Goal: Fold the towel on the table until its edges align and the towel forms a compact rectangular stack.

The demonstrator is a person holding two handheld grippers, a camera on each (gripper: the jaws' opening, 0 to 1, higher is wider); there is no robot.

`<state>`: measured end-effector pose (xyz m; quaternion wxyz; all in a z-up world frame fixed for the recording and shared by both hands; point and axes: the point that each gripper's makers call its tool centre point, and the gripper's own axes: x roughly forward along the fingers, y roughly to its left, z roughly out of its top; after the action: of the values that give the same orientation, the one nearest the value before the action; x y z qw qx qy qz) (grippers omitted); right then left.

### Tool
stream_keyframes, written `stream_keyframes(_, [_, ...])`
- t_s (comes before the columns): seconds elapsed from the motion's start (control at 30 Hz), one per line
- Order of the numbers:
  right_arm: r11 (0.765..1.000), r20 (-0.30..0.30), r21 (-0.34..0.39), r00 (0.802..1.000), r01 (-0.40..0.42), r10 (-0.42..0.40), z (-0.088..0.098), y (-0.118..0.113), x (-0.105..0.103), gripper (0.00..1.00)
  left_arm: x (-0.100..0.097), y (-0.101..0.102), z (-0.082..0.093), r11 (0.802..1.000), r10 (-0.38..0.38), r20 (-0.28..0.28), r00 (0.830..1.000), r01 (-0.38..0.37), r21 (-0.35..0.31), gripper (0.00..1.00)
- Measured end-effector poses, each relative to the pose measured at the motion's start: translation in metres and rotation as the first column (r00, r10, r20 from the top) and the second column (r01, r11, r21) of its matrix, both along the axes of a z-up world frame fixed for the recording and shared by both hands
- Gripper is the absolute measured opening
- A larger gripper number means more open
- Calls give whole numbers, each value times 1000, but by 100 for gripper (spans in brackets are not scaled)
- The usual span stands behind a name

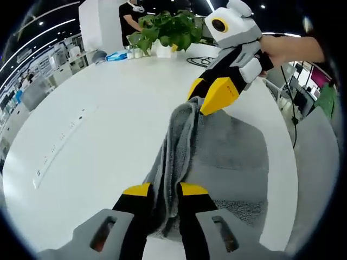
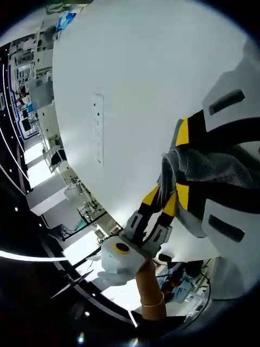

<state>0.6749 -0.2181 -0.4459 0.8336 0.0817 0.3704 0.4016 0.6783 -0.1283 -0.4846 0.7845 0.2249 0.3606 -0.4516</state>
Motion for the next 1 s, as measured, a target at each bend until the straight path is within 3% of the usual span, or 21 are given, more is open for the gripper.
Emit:
stream_keyframes(0.13, [1000,15,-14,1000,-4,4,0,-5,-2,23,12,6,14,997,72,55,996,-71,-16,24])
stream_keyframes(0.23, [1000,27,-26,1000,-15,15,2,-7,-6,23,19,10,28,990,131,75,989,-127,-57,24])
stream_keyframes(0.37, [998,33,-45,999,-34,35,1,-9,-11,26,20,18,38,986,156,80,985,-150,-75,26])
stream_keyframes(0.4, [998,38,-54,998,-43,46,1,-9,-13,27,10,13,42,989,113,45,993,-108,-103,27])
stream_keyframes(0.6, [988,106,-101,986,-121,131,10,-7,-30,30,-10,18,50,993,54,65,996,-47,-105,33])
stream_keyframes(0.83, [967,131,-162,967,-197,219,11,0,-48,38,-33,18,52,993,29,54,998,-22,-117,49])
stream_keyframes(1.0, [957,115,-181,961,-228,251,9,2,-63,47,-59,15,49,993,41,40,998,-36,-115,52])
